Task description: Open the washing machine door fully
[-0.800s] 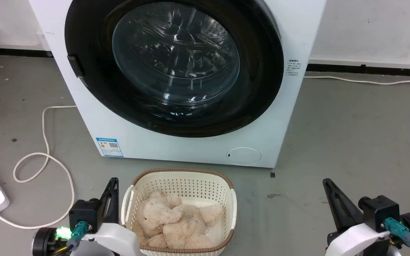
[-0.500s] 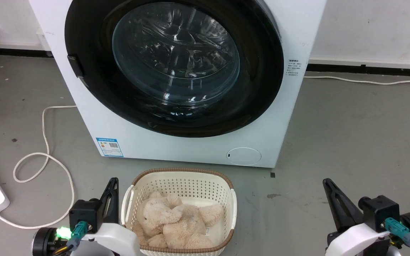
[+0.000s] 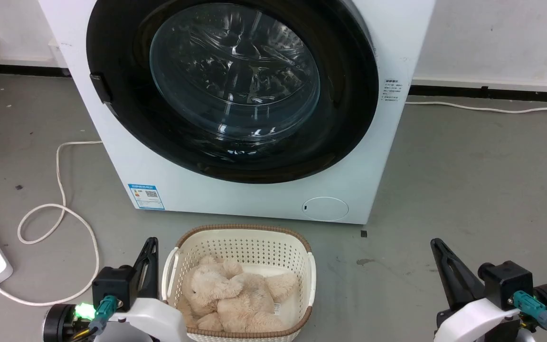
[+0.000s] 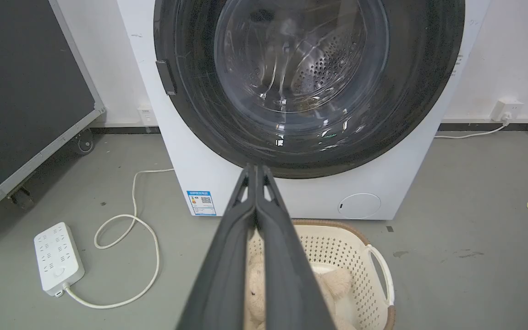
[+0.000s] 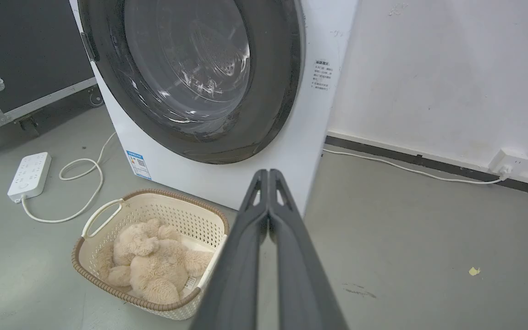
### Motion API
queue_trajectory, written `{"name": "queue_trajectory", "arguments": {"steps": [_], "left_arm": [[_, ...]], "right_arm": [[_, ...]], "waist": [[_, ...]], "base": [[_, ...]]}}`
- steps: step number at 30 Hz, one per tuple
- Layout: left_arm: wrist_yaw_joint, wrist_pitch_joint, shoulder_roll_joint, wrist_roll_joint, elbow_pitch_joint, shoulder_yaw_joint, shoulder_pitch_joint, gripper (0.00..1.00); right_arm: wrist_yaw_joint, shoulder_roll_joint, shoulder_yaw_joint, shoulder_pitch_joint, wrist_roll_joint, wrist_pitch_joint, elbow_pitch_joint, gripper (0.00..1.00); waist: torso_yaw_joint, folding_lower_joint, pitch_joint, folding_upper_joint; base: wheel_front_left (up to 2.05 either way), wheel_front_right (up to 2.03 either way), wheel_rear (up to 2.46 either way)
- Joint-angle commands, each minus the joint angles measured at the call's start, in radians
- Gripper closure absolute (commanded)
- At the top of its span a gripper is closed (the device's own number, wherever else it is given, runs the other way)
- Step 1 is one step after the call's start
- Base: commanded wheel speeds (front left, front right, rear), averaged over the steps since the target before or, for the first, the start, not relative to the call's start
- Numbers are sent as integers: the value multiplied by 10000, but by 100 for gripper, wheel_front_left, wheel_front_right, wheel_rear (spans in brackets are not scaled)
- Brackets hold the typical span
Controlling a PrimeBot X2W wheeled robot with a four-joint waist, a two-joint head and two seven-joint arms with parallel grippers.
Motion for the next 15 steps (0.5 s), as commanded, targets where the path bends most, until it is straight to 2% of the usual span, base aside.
{"name": "queue_trajectory", "arguments": {"steps": [1, 15], "left_arm": [[28, 3, -1, 28, -37, 9, -36, 100], [28, 3, -1, 28, -37, 9, -36, 100]], "right_arm": [[-15, 47, -3, -137, -74, 5, 22, 100], [-15, 47, -3, -137, -74, 5, 22, 100]], "waist": [[0, 0, 0, 0], [0, 0, 0, 0]], "base": [[0, 0, 0], [0, 0, 0]]}}
